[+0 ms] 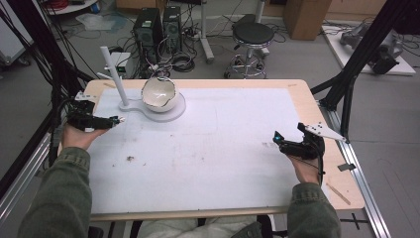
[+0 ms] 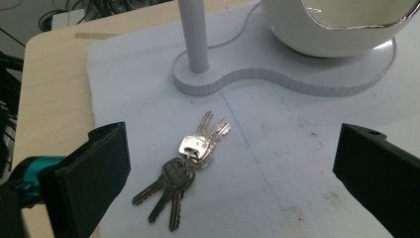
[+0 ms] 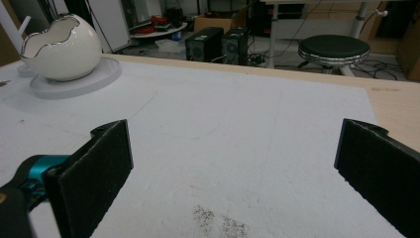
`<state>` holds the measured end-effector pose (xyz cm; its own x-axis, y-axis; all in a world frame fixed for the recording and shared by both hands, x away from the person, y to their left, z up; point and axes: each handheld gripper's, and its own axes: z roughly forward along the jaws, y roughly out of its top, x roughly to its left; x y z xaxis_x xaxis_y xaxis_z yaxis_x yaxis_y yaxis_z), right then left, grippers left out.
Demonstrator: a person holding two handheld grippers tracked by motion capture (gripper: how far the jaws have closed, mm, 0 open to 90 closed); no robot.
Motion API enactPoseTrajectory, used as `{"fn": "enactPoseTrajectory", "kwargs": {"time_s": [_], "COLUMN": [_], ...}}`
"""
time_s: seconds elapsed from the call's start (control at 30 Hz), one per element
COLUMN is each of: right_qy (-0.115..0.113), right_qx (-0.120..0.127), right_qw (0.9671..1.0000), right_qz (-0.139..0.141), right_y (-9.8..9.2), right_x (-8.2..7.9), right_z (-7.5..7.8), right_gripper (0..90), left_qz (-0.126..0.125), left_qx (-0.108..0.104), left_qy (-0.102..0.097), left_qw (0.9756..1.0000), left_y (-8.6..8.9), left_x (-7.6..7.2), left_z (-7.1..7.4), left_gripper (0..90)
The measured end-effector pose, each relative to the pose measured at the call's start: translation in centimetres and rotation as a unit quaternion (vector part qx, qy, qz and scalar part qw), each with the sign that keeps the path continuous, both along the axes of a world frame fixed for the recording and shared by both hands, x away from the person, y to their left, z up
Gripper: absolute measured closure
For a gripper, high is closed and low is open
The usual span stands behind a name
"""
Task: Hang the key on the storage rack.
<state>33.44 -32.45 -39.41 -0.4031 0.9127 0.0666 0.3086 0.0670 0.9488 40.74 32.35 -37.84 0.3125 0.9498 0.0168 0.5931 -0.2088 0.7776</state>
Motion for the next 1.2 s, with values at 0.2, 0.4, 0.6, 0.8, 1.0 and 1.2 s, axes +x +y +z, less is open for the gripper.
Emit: {"fn": "enactPoseTrajectory", "kwargs": {"time_s": [0.2,0.4,0.6,0.8,1.0,1.2], "right_qy": [-0.002,-0.002,0.001,0.002,0.002,0.008], "right_qx": [-0.005,-0.020,-0.026,-0.031,-0.032,-0.041], "right_qw": [1.0000,0.9998,0.9996,0.9995,0.9995,0.9991], "right_qz": [-0.001,0.009,0.011,0.009,0.006,0.008], "right_y": [0.2,0.6,0.8,0.7,0.7,0.8], "right_x": [-0.1,-0.1,0.1,0.0,0.0,-0.1], "right_z": [0.0,-0.2,-0.3,-0.3,-0.4,-0.5], "right_gripper": [0.4,0.4,0.4,0.4,0.4,0.4], "left_qz": [-0.001,0.000,-0.011,-0.022,-0.038,-0.039], "left_qx": [-0.009,-0.001,0.032,0.039,0.045,0.050], "left_qy": [0.001,0.015,0.028,0.045,0.069,0.085], "left_qw": [1.0000,0.9999,0.9990,0.9980,0.9959,0.9944], "left_y": [0.2,0.4,-0.4,-0.6,-0.6,-0.5], "left_x": [1.1,2.1,3.7,5.0,6.3,7.2], "left_z": [-0.3,-1.4,-1.1,-0.9,-0.9,-1.6], "left_gripper": [1.7,1.8,1.8,1.8,2.6,2.8]}}
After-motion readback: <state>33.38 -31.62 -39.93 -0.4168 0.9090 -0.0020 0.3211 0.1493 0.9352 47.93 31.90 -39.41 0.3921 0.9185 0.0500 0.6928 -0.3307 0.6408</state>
